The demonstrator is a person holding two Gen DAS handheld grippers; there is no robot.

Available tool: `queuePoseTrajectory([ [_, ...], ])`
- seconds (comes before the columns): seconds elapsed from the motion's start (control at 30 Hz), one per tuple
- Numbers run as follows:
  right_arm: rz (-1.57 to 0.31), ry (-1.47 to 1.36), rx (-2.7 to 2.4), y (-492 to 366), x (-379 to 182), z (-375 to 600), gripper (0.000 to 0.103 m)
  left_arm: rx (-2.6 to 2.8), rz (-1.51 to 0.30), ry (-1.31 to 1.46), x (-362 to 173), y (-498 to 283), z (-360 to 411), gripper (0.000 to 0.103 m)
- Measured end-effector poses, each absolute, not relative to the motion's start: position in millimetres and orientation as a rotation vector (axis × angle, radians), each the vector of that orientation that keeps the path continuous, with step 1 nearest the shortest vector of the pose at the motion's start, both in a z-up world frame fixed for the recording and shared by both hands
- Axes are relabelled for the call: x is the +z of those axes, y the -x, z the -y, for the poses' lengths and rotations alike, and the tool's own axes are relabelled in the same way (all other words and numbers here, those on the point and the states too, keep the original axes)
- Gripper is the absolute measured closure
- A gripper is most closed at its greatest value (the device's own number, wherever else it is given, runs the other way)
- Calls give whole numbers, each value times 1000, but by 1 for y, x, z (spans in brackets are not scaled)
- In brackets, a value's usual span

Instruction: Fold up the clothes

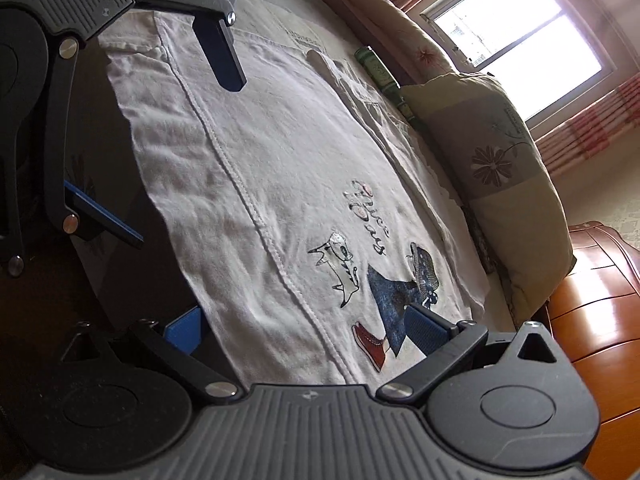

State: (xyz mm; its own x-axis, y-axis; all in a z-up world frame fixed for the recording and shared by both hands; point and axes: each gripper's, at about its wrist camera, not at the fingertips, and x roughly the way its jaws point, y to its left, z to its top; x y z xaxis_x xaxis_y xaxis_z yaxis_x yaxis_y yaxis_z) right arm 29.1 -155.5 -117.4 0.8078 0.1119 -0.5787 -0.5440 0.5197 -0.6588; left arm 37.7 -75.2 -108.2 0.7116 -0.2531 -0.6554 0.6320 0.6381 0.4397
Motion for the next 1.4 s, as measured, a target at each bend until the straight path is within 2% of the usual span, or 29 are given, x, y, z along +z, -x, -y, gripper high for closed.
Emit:
queuePoseTrajectory([
  [0.27, -451, 858, 353, -37, -93, 168, 0, -495, -560, -700, -106, -54, 82, 0],
  [0.57, -460, 868, 389, -34, -109, 154, 0, -420, -524, -686, -94, -64, 70, 0],
  [0.9, -474, 966, 247, -48, -123, 180, 0, -355, -485, -848, -111, -55, 57, 0],
  [1.23, -436, 945, 244, -52, -126, 157, 0, -354, -389, -935, -118, -59, 99, 1],
  [1.4, -444, 947, 219, -55, -125, 166, 0, -284, -374, -1004, -124, -60, 94, 0],
])
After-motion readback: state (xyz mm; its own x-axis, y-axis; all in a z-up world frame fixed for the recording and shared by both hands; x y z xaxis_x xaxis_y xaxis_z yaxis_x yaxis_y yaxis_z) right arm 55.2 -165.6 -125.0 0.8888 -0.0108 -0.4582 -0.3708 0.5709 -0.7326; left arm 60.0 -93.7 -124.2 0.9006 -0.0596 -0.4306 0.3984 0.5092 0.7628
